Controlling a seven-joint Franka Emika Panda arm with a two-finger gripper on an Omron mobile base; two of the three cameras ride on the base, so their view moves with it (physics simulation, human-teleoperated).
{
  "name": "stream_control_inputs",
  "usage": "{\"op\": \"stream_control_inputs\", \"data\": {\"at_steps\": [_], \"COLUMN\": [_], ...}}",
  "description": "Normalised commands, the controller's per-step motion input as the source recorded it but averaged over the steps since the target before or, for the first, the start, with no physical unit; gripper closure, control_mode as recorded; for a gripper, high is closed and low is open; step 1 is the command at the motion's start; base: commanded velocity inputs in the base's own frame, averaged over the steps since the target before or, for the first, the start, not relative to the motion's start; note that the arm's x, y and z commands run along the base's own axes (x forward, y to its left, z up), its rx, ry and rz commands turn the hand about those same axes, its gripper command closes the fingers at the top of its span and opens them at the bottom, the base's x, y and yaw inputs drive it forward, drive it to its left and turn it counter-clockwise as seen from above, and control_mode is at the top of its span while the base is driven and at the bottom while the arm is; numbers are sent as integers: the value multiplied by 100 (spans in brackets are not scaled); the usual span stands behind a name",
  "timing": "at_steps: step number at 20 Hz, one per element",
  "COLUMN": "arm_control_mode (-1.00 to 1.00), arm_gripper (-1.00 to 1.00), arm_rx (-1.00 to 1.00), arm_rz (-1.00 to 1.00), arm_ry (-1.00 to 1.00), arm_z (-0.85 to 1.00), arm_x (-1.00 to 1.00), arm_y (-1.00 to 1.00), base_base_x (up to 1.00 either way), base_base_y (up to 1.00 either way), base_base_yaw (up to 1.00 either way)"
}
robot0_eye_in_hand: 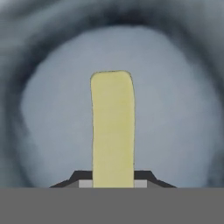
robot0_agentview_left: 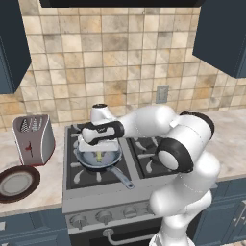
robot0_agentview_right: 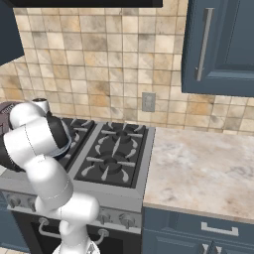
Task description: Pick up the butter stick and place it in the pan. Then turn on the burner for the pan.
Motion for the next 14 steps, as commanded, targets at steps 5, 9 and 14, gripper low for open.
{"op": "stream_control_inputs", "data": {"at_steps": [5, 9, 14], "arm_control_mode": [-100, -100, -100], "arm_gripper": [100, 100, 100], "arm_rx": [0, 0, 0], "arm_rz": [0, 0, 0], "arm_ry": [0, 0, 0], "arm_z": [-11, -18, -18], "arm_x": [6, 9, 6], "arm_y": [3, 0, 0], "base_base_x": [0, 0, 0], "base_base_y": [0, 0, 0], "base_base_yaw": [0, 0, 0]}}
